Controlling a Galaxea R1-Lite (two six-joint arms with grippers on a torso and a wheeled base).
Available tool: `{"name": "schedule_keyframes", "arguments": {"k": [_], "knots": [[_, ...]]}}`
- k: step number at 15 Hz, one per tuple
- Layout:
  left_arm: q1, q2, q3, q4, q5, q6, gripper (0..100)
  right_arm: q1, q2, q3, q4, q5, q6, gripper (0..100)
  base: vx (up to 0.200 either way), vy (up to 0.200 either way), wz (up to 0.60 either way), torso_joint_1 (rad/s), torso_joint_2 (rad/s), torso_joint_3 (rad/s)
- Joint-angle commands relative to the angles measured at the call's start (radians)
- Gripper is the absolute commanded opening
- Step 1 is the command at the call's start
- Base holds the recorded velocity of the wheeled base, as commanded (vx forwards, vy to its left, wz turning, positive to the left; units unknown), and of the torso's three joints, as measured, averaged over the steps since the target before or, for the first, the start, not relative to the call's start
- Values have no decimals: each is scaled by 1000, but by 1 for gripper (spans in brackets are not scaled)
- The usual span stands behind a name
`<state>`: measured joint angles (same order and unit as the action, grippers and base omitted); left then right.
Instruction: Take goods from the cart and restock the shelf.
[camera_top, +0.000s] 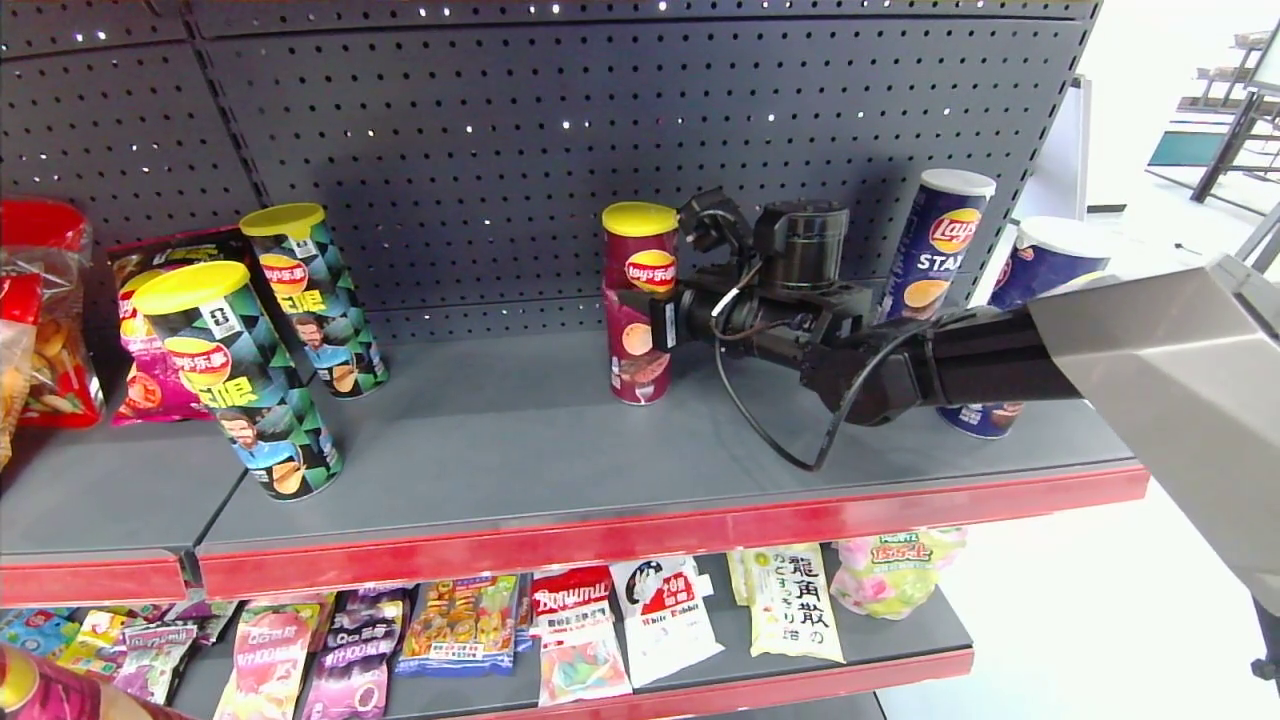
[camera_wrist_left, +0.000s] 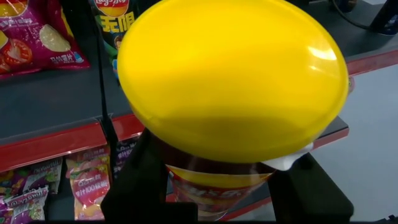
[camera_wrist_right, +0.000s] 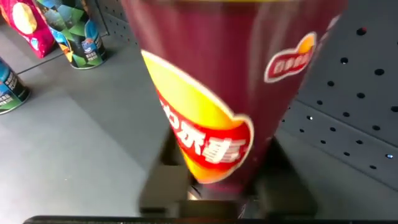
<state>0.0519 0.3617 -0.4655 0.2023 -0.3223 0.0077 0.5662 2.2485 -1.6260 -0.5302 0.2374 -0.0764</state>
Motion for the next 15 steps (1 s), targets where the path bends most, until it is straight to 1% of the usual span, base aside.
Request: {"name": "schedule_keyframes", "arguments": {"k": [1,2,4,7,9,12,15], "knots": [[0,0,1,0,0,0,0,4,-14,18,3,-1,0,0,0,0,0,0,0,0],[0,0,2,0,0,0,0,8,-30,32,4,-6,0,0,0,0,0,0,0,0],[0,-1,11,0,-1,0,0,31,-124,133,18,-46,1,0,0,0,0,0,0,0],[0,-1,8,0,-3,0,0,72,-231,232,16,-130,1,0,0,0,0,0,0,0],[0,0,7,0,-4,0,0,84,-267,299,7,-193,6,0,0,0,0,0,0,0],[0,2,8,0,-4,0,0,86,-322,379,6,-233,9,0,0,0,0,0,0,0],[0,2,8,0,-6,0,0,97,-349,459,-67,-245,7,0,0,0,0,0,0,0]]}}
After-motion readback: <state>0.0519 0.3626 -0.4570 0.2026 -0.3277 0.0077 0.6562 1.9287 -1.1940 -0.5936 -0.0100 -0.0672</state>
